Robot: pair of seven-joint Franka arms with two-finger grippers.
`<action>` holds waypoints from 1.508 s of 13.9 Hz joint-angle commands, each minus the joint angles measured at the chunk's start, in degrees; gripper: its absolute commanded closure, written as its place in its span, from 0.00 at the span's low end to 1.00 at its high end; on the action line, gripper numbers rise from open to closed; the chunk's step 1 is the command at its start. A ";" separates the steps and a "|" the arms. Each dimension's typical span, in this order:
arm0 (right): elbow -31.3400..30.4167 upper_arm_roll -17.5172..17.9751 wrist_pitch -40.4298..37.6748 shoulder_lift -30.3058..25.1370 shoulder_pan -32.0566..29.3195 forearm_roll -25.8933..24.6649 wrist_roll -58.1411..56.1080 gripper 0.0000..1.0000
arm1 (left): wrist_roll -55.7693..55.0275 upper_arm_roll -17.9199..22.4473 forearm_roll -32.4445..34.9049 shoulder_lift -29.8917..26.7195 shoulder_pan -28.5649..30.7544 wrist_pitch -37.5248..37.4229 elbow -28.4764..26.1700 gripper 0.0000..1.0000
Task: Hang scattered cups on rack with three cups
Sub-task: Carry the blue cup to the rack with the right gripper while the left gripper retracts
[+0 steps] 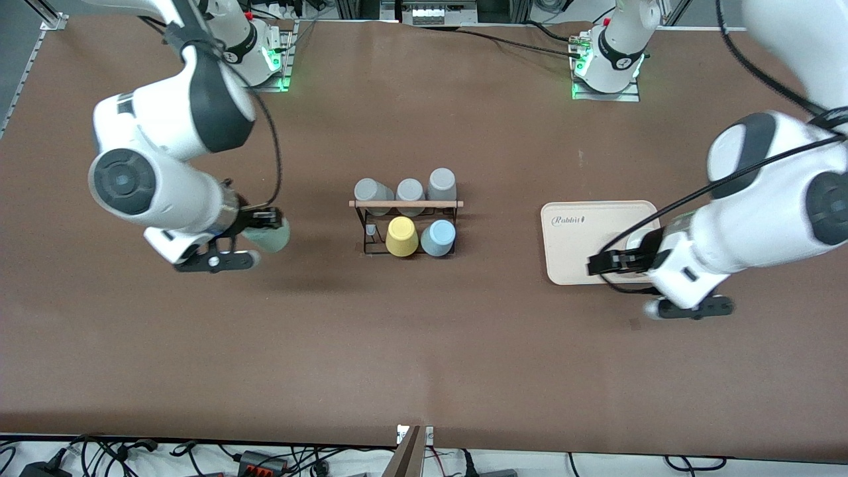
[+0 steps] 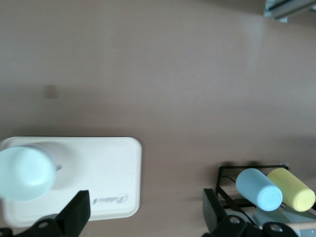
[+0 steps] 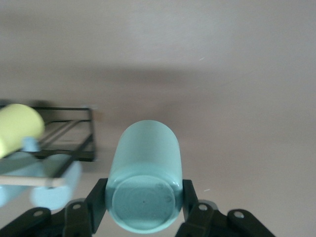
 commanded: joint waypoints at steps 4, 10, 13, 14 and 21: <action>1.64 -0.79 3.33 2.37 12.26 0.59 15.72 0.75 | -0.23 -0.18 3.73 -15.34 3.53 -12.31 -5.06 0.00; 1.64 -0.88 8.42 5.97 15.17 -2.13 19.77 0.75 | 0.55 -1.06 3.66 -28.46 4.77 -2.82 -25.56 0.00; 1.72 -0.88 10.71 7.82 16.14 -3.53 20.13 0.74 | 4.32 -0.97 0.68 -28.29 4.86 -5.11 -24.87 0.00; 1.64 -0.88 11.67 8.18 16.23 -3.63 20.74 0.74 | 4.42 -0.88 0.59 -28.29 4.86 -5.37 -24.86 0.00; 6.11 -1.23 11.07 8.09 15.44 -3.19 20.13 0.75 | 4.33 -0.88 0.50 -27.32 4.94 -7.82 -22.23 0.00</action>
